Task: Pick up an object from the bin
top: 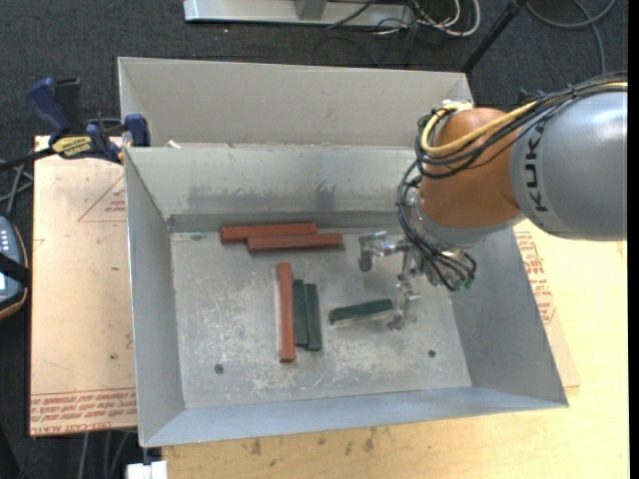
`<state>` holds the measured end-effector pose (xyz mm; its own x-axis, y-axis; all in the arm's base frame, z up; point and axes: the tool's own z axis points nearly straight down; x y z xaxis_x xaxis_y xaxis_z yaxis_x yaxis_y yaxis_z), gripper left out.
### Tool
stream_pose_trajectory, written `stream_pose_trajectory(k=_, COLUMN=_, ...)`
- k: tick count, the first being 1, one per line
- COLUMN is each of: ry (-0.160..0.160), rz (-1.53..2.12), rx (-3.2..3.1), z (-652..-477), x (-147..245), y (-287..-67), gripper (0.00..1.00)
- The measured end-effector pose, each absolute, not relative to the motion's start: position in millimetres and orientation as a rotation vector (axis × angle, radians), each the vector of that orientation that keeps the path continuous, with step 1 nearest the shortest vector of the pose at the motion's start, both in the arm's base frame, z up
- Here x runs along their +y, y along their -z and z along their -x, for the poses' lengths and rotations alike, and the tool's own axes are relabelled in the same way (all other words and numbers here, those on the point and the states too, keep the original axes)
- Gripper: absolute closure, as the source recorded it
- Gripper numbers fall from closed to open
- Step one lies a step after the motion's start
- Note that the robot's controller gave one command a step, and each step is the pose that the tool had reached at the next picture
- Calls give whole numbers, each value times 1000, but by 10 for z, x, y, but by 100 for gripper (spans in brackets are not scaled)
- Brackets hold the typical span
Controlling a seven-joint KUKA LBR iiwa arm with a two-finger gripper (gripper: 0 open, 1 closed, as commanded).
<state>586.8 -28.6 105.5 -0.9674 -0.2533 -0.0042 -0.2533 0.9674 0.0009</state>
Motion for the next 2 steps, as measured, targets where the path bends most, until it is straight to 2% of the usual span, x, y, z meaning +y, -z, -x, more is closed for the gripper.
stream_pose_trajectory(k=1, ry=-3, rz=291, rx=3136, z=-5643, x=-497, y=-976, gripper=0)
stream_pose_trajectory(k=2, ry=-3, rz=539, rx=3090, z=-5890, x=164, y=-710, gripper=100)
